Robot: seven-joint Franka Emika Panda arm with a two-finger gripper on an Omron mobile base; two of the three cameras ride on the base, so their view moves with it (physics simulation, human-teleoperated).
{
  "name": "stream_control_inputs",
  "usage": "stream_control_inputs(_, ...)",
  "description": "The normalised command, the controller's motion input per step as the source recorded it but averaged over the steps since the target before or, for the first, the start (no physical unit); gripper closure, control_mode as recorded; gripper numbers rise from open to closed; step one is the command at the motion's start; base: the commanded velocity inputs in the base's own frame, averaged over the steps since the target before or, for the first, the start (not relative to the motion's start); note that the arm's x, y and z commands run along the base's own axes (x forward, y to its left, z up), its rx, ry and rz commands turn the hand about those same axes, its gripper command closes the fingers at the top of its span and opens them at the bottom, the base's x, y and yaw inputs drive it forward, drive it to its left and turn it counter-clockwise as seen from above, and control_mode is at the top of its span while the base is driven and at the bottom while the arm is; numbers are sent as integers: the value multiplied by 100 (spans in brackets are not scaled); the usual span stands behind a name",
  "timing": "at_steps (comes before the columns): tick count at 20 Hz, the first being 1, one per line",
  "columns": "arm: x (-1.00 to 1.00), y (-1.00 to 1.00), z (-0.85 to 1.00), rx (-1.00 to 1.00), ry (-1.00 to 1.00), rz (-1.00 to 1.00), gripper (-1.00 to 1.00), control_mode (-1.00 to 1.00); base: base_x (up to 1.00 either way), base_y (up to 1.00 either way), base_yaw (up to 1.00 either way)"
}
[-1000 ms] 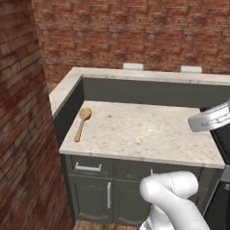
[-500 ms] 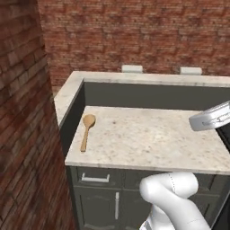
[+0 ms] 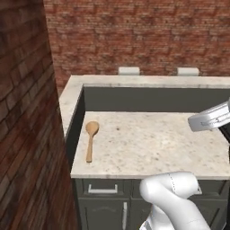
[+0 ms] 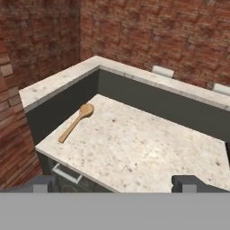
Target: Organize the utensils by type. Pick up the wooden spoons from the counter and place them in the open cabinet. Then pick up the metallic utensils from the counter and place them in the open drawer.
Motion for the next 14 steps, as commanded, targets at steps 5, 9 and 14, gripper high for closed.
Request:
stream_control_inputs(5,0,0,0,0,0,0,-100,100,62,9,-18)
stream_control_inputs(9,0,0,0,0,0,0,-100,100,50,27,-18)
stream_control_inputs(14,0,0,0,0,0,0,-100,100,71,21,-7)
